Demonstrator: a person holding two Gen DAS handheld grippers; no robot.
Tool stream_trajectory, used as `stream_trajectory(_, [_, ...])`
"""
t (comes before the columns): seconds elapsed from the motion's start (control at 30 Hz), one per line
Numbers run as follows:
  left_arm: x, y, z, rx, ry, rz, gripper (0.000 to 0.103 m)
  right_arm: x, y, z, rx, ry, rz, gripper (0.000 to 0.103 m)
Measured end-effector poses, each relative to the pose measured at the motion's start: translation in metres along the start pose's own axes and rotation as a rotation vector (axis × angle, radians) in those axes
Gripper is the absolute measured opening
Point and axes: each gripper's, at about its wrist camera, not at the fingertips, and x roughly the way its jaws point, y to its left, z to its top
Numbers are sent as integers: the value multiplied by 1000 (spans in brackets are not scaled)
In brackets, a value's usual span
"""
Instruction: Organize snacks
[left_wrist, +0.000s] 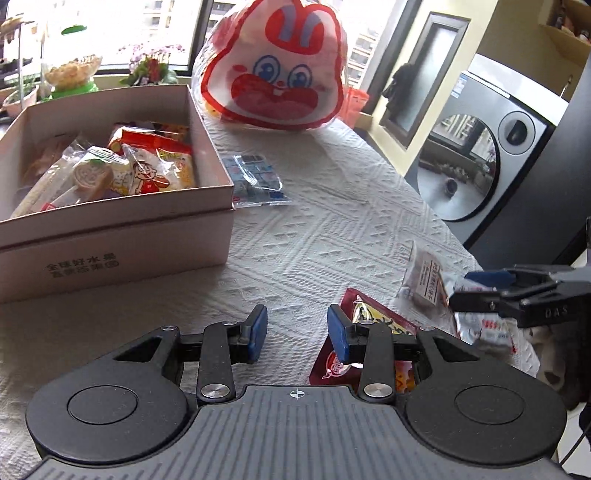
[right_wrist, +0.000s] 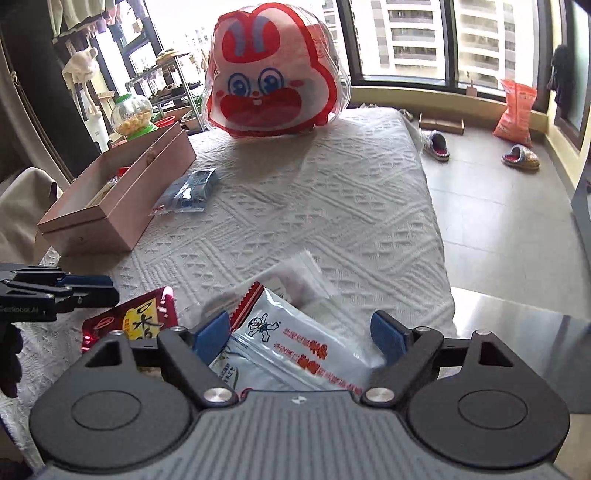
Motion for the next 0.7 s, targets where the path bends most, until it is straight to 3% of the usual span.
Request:
stream_trajectory(0.13, [-1, -6, 4, -14, -12, -18, 40, -6, 20, -11, -37, 53, 201, 84])
stream_trajectory(0.2, [-5, -6, 6, -19, -25, 3, 40, -4, 34, -7, -78, 51, 249, 84])
stream_trajectory(0.27, [-9, -1, 7, -35, -37, 34, 40, -2, 45, 6, -110, 12, 209, 84])
stream_trajectory(0.4, [-16, 17, 8, -96, -55, 91, 40, 23, 78, 49, -245, -92, 22, 84])
stream_trajectory(0.53, [-21, 31, 5, -131, -62, 119, 40, 68, 117, 86, -415, -33, 30, 84])
stream_trajectory(0.7, [-19, 38, 3, -136, -49, 107, 40, 115, 109, 140, -187, -85, 40, 84])
